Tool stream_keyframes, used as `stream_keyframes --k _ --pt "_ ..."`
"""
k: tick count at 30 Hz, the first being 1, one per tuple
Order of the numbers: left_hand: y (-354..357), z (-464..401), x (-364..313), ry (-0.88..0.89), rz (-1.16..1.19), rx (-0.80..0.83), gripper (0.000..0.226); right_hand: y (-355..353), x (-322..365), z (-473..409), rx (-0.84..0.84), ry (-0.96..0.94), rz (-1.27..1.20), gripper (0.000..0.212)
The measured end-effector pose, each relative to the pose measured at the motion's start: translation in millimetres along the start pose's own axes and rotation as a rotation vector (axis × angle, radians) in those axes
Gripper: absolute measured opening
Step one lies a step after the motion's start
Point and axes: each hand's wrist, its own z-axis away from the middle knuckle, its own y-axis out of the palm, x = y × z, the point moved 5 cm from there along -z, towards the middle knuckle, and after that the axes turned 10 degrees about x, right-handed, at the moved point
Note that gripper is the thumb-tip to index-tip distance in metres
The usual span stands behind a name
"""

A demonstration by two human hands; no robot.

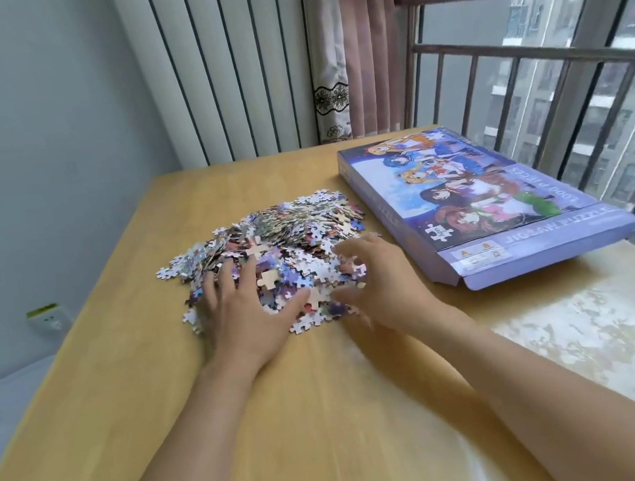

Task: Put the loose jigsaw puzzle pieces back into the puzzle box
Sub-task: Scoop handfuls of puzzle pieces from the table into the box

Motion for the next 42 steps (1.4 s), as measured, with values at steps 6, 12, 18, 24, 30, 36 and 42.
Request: stream_keyframes --k 6,12,18,24,30,36,42 --pt "1.5 -8.3 -4.7 0.085 0.173 -0.040 0.072 17.9 -9.8 -20.0 0.310 0.132 0.216 0.136" --pt "-4.5 -8.7 -13.8 0.161 0.436 -0.137 0.046 29.2 -6.5 -31.5 0.105 0.094 0.256 0.111" --pt "-4.7 -7.6 -16.6 0.137 0.578 -0.134 0.044 16.8 -2.6 -31.2 -0.032 -0.024 0.254 0.053" --pt "-9.7 -4.7 -20.1 0.195 0.500 -0.175 0.038 5.7 -4.7 -30.4 -0.117 -0.076 0.072 0.022" --pt "-6.1 -6.1 -30.6 0.364 0.262 -0.185 0.028 3.9 -18.9 -30.3 -0.173 0.051 -0.399 0.027" --pt "-6.0 -4.0 -42.7 0.451 0.260 -0.182 0.033 -3.5 -19.8 -27.8 -0.213 0.086 -0.701 0.024" --pt "-7.8 1.6 -44.5 0.487 0.376 -0.200 0.028 -19.1 -16.7 -10.2 -0.189 0.076 -0.835 0.020"
